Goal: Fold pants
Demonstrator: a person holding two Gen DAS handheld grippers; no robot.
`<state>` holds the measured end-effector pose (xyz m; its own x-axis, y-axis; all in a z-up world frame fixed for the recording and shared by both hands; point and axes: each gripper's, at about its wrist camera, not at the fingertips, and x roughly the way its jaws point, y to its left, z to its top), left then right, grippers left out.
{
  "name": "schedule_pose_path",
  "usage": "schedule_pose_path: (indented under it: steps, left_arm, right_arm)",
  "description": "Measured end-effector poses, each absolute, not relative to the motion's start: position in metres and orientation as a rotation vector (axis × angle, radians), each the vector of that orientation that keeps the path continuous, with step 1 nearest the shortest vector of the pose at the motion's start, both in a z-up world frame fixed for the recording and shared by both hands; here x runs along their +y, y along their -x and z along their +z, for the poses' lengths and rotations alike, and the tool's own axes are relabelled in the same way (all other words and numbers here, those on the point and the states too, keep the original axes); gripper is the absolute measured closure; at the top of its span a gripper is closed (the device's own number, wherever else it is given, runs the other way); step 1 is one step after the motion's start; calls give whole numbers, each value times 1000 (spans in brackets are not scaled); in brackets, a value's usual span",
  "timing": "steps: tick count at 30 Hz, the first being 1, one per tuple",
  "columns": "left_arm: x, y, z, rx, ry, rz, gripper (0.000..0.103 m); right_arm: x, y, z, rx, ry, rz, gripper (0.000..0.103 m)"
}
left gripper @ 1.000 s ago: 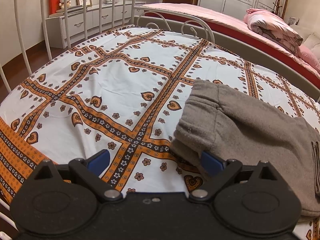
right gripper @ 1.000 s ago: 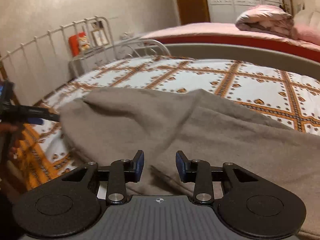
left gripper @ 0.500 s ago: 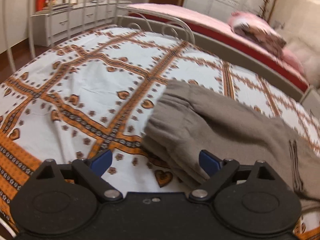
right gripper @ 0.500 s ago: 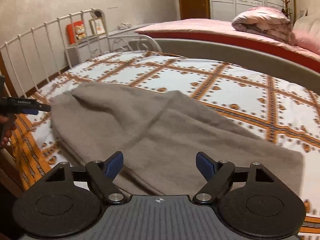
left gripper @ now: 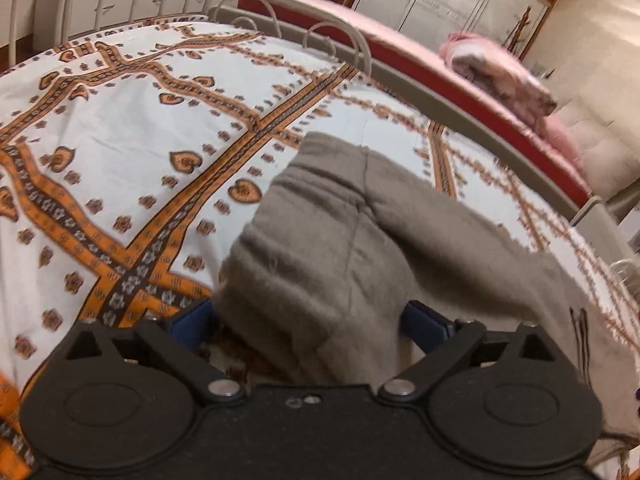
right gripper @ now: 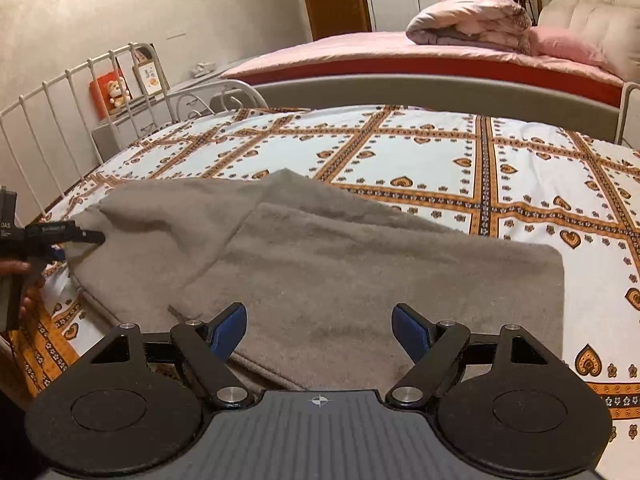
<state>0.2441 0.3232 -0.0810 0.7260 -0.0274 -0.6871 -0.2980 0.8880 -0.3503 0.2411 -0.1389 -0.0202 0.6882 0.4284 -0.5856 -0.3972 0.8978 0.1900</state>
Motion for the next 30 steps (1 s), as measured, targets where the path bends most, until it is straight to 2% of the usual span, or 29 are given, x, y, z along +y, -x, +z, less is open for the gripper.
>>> schedule_pose_path:
  steps: [2,4,7,8,10,12,15,17,22,30]
  left_arm:
    - [334,-243,-74,713,524,153,53]
    - [340,-237,-65,642,581,110,68]
    - [335,-235,-63,631,563,106,67]
    - [338,-236,-69,661,580,122,59]
    - [342,-236,-80,687,605,132,49]
    - [341,-237,-79,678,591,133,48]
    - [339,-238,-73,682,611,154,49]
    - [343,-236,-73,695,630,158,41]
    - [362,-217,-82,691,802,122,41]
    - [384,-211,-103,608,982,37,34]
  right_arm:
    - [-139,-244,-22,667,-50,463,23]
    - [-140,-246,-22,662,-67,462,23]
    - [-145,-251,-22,662,-113,456,23]
    - [-145,-254,-24,670,-122,452,23]
    - [-144,-261,-32,723,-104,426,23]
    - [-141,-266,-44,777,-69,399,23]
    - [-139,-257,-35,703,-53,392,23]
    - [-138,-253,-25,648,-82,428,23]
    - [-130,-250,-28,660,-77,451,23]
    - [-131,-247,-31,667,-75,444,23]
